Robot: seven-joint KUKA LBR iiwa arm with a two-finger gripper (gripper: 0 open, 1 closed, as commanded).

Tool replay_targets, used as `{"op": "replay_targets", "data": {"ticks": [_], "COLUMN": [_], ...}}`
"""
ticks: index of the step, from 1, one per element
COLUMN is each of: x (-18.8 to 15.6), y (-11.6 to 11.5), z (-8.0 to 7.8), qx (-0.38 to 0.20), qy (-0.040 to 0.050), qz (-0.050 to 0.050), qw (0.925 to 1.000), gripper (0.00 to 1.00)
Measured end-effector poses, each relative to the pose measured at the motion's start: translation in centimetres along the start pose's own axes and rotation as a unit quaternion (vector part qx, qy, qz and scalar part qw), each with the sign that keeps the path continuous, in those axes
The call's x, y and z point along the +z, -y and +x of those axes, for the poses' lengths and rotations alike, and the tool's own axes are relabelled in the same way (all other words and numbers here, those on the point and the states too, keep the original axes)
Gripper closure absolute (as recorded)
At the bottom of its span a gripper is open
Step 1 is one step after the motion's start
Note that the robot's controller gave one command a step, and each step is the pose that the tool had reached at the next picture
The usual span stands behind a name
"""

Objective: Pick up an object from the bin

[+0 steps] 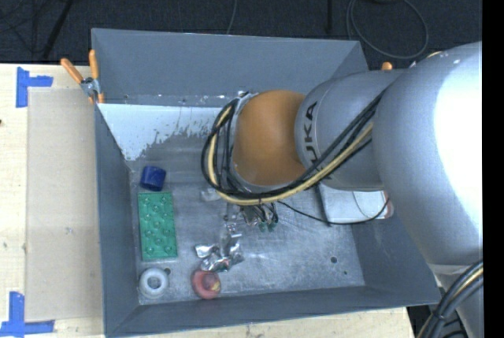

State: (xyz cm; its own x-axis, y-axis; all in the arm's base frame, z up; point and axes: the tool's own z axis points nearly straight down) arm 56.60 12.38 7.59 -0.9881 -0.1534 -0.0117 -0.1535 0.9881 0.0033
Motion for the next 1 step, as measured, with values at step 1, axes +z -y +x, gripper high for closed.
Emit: {"op": "replay_targets", "data": {"ticks": [1], "x": [0.01], "y": [3.55], "z": [-3.15], "qx": [0.132], "qy": [-0.0034], "qz": [-0.001], "qw": [0.9913], "gripper": [0.00]}}
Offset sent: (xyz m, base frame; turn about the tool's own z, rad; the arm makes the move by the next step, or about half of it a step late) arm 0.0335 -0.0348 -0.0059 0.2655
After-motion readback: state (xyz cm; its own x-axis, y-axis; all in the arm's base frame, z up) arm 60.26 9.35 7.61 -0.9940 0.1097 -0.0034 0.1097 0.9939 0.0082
